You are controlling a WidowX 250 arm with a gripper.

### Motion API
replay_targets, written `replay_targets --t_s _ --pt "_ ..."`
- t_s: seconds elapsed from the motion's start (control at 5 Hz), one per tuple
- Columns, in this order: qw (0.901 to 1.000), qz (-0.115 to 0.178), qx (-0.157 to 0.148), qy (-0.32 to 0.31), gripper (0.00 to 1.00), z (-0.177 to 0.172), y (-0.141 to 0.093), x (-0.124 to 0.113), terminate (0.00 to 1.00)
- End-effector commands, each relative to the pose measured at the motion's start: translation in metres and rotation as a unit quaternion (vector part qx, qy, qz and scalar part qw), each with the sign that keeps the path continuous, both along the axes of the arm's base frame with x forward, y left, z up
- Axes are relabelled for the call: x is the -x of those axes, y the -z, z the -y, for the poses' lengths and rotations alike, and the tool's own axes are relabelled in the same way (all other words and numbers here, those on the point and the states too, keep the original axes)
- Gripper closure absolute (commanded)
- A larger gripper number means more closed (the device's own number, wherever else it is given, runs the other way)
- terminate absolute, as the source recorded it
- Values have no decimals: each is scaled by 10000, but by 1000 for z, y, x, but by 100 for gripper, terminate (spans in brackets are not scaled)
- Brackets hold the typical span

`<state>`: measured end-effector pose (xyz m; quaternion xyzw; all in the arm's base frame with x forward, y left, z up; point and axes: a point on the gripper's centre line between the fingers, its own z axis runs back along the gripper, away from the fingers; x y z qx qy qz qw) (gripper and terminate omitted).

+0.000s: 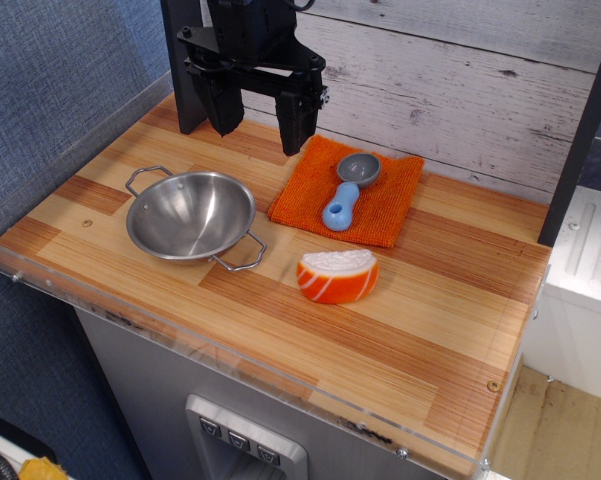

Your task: Take the spoon and place it next to orange piece.

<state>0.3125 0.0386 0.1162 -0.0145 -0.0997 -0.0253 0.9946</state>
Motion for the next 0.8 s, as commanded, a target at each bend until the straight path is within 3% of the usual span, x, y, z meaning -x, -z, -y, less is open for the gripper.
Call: replay_targets --t_s 0.0,0.2,0.6 --pt "10000 0 0 0 0 0 0 0 0" --pt "9987 -307 -194 -344 0 17 14 -5 0" --pt "9974 -355 -330 -540 0 44 26 -26 0"
